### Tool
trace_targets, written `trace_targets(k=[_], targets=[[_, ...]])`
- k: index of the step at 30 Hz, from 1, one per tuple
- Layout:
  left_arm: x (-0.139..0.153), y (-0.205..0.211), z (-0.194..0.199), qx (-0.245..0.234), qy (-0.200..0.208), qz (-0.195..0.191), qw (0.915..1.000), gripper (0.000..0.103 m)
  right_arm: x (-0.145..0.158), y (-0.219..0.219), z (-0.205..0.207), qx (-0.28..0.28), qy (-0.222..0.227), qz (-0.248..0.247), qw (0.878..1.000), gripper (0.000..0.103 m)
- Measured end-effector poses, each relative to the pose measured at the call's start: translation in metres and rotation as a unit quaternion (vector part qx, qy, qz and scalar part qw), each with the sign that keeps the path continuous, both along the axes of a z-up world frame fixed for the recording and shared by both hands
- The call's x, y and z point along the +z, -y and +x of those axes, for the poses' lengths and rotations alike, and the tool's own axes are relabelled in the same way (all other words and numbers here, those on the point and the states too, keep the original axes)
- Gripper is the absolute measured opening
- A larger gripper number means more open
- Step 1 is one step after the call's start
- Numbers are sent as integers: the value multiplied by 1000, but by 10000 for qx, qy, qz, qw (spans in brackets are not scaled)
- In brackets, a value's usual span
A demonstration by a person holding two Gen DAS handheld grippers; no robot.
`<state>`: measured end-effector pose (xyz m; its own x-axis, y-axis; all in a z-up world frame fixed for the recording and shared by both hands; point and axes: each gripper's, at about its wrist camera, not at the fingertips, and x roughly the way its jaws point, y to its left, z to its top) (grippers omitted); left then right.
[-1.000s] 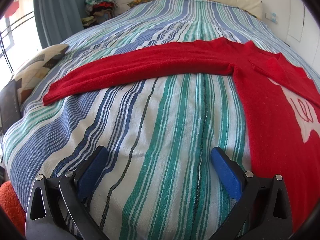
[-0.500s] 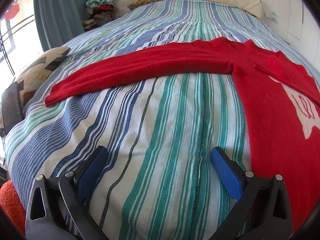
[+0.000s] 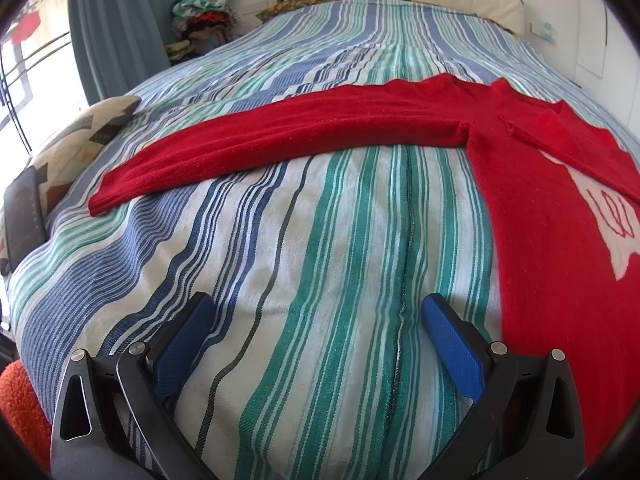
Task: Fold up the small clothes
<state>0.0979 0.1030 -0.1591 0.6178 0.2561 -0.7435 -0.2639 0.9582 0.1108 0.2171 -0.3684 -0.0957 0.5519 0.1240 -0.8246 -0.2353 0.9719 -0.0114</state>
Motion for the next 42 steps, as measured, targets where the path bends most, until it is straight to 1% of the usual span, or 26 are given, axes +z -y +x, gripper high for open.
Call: trace_targets(k=[1, 2, 4, 5, 6, 7, 8, 9, 11, 12, 13, 14, 16, 17, 18, 20, 23, 26, 30, 33, 34, 36, 37, 39, 41, 42], targets=[[0, 0, -1, 0, 0, -3, 10000, 103, 2, -8, 4, 122, -54, 226, 9997, 42], [0, 0, -1, -1, 2, -11, 10000, 103, 2, -16, 8, 211, -84, 376, 9990, 39], [0, 0, -2, -12, 11, -28, 10000, 103, -7, -31, 15, 287, -146, 469, 9984, 38], [1, -1, -3, -25, 14, -41, 10000, 103, -18, -35, 19, 223, -290, 355, 9987, 37], [1, -1, -4, -36, 16, -55, 10000, 103, -34, -35, 25, 67, -533, 54, 9985, 32], [1, -1, -5, -47, 20, -66, 10000, 103, -47, -31, 28, -62, -714, -99, 9974, 29], [1, -1, -6, -53, 24, -70, 10000, 103, -48, -26, 25, -133, -636, 41, 9979, 29], [1, 0, -6, -50, 31, -62, 10000, 103, -44, -24, 24, -247, -571, 12, 9981, 25], [0, 1, -4, -33, 27, -26, 10000, 103, -33, -30, 21, -354, -538, -245, 9976, 28], [-1, 1, -3, -21, 20, -7, 10000, 103, -24, -39, 18, -281, -450, -458, 9975, 29], [-1, 2, -2, -9, 10, 4, 10000, 103, -13, -51, 14, -47, -325, -549, 9980, 29], [-1, 2, -1, 5, -3, 4, 10000, 103, -1, -67, 10, 265, -219, -514, 9981, 29], [-1, 2, 0, 25, -23, -3, 10000, 103, 20, -104, 3, 1034, -150, -153, 9944, 29], [0, 2, 1, 29, -30, -7, 10000, 103, 28, -126, 1, 1469, -193, 106, 9889, 29], [0, 1, 0, 29, -31, -12, 10000, 103, 34, -149, -1, 1854, -224, 242, 9821, 29], [0, 1, -1, 22, -20, -27, 10000, 103, 35, -193, -1, 2390, -249, 229, 9704, 29], [0, -1, -2, 6, 2, -53, 10000, 103, 20, -244, 9, 2703, -322, -19, 9622, 29], [0, -1, -3, -7, 23, -61, 10000, 103, 0, -274, 26, 2683, -445, -237, 9620, 29], [-1, -1, -2, -11, -3, -69, 10000, 103, -23, -285, 47, 2419, -569, -496, 9674, 27], [-1, -1, -2, -12, -11, -73, 10000, 103, -33, -277, 58, 2191, -701, -505, 9719, 5], [-1, -1, -2, -11, -8, -68, 10000, 103, -30, -273, 56, 2210, -660, -363, 9724, 5], [-1, -1, -1, -3, -4, -54, 10000, 103, -21, -269, 44, 2455, -578, 31, 9677, 5], [-1, 0, 0, -1, -4, -42, 10000, 103, -19, -268, 39, 2556, -550, 7, 9652, 5], [-1, 0, 1, 4, -11, -21, 10000, 103, -21, -265, 32, 2771, -666, 103, 9585, 5], [-1, 0, 0, 11, -9, -17, 10000, 103, -21, -261, 26, 2830, -594, 37, 9573, 9], [-1, 1, 0, 10, -6, -16, 10000, 103, -21, -256, 26, 2744, -591, 42, 9598, 26]])
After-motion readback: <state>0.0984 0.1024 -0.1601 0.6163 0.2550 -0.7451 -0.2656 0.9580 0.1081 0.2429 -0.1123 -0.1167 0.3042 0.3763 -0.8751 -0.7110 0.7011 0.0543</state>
